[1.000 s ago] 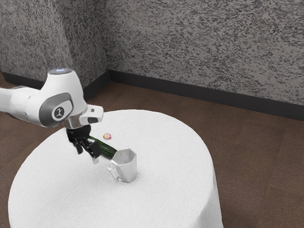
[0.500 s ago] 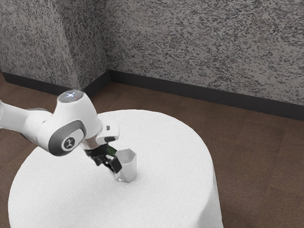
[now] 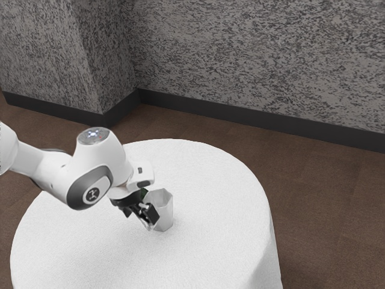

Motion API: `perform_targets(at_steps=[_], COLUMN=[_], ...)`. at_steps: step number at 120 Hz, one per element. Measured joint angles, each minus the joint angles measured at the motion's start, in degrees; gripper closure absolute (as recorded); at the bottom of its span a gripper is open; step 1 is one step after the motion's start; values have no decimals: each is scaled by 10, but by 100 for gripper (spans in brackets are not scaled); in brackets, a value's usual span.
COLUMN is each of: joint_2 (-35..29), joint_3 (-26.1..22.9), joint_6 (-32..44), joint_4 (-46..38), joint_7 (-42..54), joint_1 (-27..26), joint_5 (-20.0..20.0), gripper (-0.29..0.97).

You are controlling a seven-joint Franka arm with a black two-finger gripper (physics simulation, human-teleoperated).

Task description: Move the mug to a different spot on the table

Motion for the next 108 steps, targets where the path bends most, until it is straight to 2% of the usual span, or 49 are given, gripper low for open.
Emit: perform_targets(at_steps=[22, 64, 108], joint_2=[8, 13, 16], joint_3=[0, -1, -1], joint_6=[6, 20, 37], joint_4=[0, 0, 1], joint_7=[5, 24, 36], joint_1=[0, 1, -2], joint_5=[0, 23, 25], gripper=[1, 12, 34])
